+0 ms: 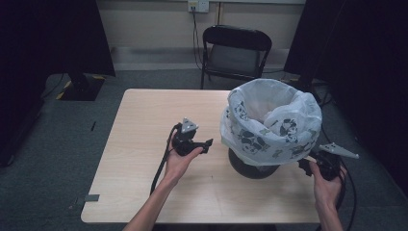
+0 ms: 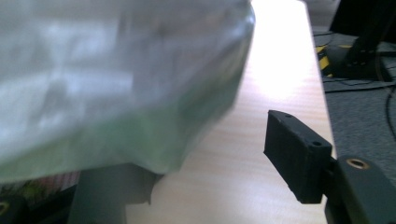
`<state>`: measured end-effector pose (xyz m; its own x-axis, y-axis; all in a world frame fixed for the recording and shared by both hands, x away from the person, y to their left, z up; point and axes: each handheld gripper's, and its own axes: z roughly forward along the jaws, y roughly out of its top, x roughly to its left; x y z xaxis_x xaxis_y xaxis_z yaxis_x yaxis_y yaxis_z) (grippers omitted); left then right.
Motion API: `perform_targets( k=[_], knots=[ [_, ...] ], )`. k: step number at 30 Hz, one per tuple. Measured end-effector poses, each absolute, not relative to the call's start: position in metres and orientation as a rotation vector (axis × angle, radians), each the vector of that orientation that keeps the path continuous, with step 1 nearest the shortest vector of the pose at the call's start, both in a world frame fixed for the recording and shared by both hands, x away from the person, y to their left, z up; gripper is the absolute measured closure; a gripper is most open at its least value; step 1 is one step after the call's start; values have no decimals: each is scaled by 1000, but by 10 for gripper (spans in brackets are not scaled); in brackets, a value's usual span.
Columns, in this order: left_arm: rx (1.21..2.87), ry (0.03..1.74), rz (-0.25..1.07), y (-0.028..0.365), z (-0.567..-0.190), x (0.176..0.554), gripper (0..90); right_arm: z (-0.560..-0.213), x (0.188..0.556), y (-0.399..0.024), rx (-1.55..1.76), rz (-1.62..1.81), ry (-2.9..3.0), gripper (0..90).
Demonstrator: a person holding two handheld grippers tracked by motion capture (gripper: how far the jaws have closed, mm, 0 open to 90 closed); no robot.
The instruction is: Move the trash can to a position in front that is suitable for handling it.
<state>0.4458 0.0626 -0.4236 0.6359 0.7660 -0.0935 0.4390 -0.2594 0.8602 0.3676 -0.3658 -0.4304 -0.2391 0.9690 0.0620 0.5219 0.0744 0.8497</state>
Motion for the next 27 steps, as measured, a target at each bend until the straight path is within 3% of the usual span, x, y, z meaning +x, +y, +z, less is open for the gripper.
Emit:
perform_targets(
  k=[13, 20, 27],
  knots=[
    [1856, 950, 437, 15, -418, 475, 194, -427, 388, -358, 1457, 1099, 1736, 374],
    [1861, 927, 463, 18, -416, 474, 267, -428, 392, -354, 1408, 1139, 1737, 476],
    [1829, 957, 472, 42, -417, 467, 351, -427, 398, -336, 1361, 1171, 1799, 489]
  ],
)
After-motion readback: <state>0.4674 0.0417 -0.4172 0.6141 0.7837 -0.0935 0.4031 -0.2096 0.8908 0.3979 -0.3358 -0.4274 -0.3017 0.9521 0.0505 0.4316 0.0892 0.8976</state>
